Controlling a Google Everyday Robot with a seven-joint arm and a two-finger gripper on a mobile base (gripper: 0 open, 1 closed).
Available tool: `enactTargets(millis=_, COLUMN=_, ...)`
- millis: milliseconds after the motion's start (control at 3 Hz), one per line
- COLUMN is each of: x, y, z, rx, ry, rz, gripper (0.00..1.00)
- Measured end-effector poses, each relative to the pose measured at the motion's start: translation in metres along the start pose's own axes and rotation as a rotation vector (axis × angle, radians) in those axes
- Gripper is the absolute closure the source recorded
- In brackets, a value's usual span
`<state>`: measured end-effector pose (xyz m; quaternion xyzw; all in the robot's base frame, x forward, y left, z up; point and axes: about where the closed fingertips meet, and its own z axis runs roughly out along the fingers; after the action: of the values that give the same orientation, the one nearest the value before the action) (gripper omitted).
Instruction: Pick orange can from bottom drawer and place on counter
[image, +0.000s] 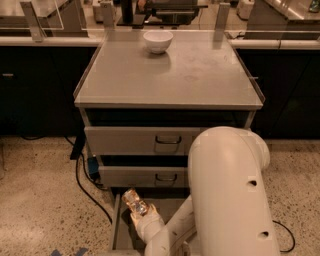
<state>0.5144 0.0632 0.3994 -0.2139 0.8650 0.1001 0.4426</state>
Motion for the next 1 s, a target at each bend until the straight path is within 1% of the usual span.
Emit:
enactTargets(millis=333, x=0.003, y=-0.059, z=0.018, rx=0.027, ry=-0.022, rz=0.144, gripper=1.0)
enactTargets(millis=667, x=0.01, y=-0.136, z=0.017, rx=0.123, ry=-0.047, rz=0.252, gripper=1.0)
enactTargets(millis=1000, x=0.01, y=-0.136, z=0.017, rx=0.123, ry=-0.047, rz=0.252, gripper=1.0)
